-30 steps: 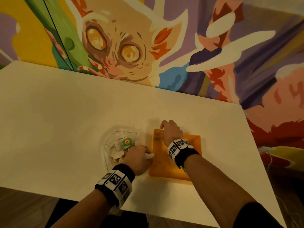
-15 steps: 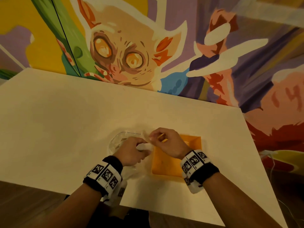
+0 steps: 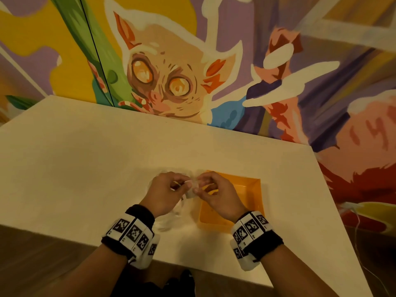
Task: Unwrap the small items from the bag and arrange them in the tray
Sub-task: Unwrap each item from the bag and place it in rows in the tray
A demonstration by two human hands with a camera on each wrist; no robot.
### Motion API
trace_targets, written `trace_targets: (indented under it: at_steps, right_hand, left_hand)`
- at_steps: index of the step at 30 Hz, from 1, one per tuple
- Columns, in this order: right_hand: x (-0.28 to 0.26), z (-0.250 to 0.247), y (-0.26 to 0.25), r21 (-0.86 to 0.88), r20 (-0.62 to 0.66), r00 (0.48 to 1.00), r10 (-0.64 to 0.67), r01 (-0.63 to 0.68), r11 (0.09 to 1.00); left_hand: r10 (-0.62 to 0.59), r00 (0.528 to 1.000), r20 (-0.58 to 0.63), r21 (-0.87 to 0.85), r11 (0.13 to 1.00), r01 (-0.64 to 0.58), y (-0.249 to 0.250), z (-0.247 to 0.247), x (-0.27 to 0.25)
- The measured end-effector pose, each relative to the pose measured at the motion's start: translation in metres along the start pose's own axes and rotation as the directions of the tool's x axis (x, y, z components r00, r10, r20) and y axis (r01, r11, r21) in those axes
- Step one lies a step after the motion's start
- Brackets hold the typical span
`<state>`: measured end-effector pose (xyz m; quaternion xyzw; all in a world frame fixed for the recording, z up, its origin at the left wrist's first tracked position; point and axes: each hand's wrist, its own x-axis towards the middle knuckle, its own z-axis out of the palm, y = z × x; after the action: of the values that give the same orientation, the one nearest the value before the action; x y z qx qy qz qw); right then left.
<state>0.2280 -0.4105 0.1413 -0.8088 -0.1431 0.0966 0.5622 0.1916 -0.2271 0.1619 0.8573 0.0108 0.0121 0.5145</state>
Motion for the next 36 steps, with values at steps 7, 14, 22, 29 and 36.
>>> trace_targets:
  at_steps: [7,14,22,29,36]
  right_hand:
    - [-0.002,-0.003,-0.014,-0.096,-0.104,0.989,-0.106,0.096,0.991]
    - [-0.007,-0.004,-0.019,-0.133,-0.072,0.993,-0.095,0.085,0.987]
    - [-0.003,-0.011,-0.017,-0.225,-0.084,0.996,-0.005,-0.014,0.974]
    - [-0.006,-0.016,-0.022,-0.187,-0.019,1.0,-0.019,0.015,0.982]
    - [0.008,-0.029,-0.016,-0.305,-0.021,0.999,-0.028,0.02,0.952]
  left_hand:
    - [0.071,0.993,-0.09,-0.002,0.997,-0.072,0.008,-0.004,0.0]
    - [0.055,0.996,-0.064,0.003,0.998,-0.055,0.004,0.0,0.002]
    - [0.076,0.996,0.034,0.176,0.981,-0.081,0.006,0.003,0.005]
    - [0.06,0.993,0.097,0.269,0.959,-0.085,0.012,0.006,0.015]
    - [-0.018,0.999,0.029,0.179,0.984,0.012,0.004,0.028,0.017]
